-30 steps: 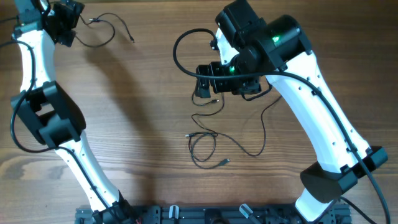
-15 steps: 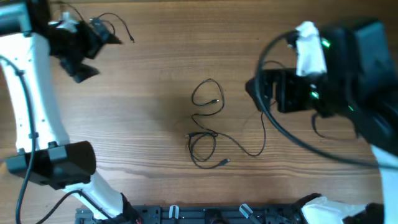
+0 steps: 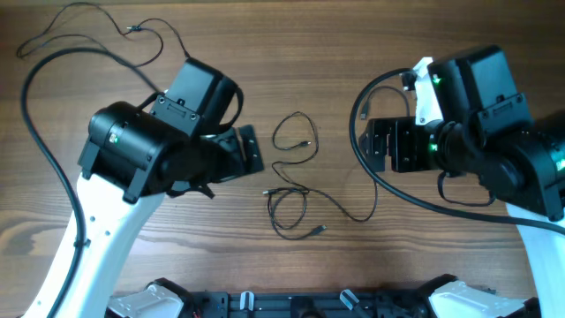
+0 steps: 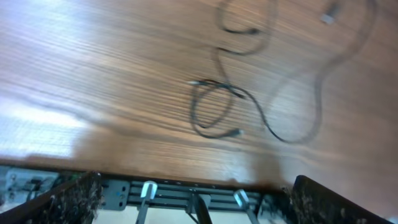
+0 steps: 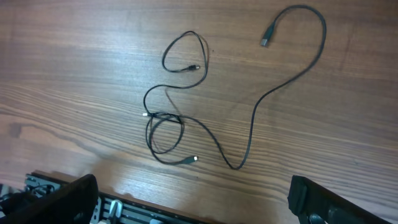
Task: Untangle cables
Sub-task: 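Move the left gripper down to the cable pile at table center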
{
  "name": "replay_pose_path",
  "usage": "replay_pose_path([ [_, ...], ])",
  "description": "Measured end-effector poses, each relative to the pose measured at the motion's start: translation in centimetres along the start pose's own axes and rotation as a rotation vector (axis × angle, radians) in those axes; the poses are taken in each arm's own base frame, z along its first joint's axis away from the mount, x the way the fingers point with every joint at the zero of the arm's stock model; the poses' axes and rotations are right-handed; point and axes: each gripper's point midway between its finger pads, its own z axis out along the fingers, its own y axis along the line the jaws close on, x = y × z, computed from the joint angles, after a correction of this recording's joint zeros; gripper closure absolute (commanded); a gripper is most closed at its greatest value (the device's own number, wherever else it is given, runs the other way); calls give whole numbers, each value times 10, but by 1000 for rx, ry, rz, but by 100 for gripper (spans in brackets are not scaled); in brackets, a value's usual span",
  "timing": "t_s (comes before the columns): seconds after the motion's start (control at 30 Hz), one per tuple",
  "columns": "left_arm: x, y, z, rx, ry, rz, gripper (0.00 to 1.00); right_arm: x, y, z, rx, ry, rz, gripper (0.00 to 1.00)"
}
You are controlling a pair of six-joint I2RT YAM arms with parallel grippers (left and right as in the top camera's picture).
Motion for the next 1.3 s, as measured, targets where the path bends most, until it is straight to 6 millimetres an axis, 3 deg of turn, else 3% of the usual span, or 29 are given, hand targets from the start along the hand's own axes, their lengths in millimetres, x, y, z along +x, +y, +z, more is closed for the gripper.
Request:
replay_pose_path([
  [0.07,-11,8,17,-31,-6,-86,0,0,0,1,0,0,0,0],
  [0.17,-13,-2,55,-2,30,-120,0,-5,1,1,-3,-18,19,0],
  [0.27,3,-14,115,50,149,-135,0,-7,2,1,-6,-27,37,0],
  [0.37,21,-33,156,143,241,-166,0,-20,6,0,-27,-80,38,0],
  [0.5,38,-55,174,192,267,-165,1,-29,10,1,-40,-114,39,0],
  [0.8,41,-51,205,89,269,-247,0,-27,9,1,-35,-103,43,0],
  [0.97,53,-57,222,43,304,-284,2,-18,6,2,-22,-70,45,0],
  [1.1,43,-69,237,74,264,-300,50,-17,5,2,-21,-63,46,0],
  [1.17,39,-72,238,89,248,-306,62,-13,4,2,-15,-47,47,0],
  [1.2,39,-72,238,90,247,-304,83,-12,3,2,-13,-43,47,0],
  [1.23,38,-72,238,89,244,-309,96,-12,3,2,-13,-44,47,0],
  [1.3,38,-73,238,91,242,-309,96,-12,3,2,-13,-44,47,0],
])
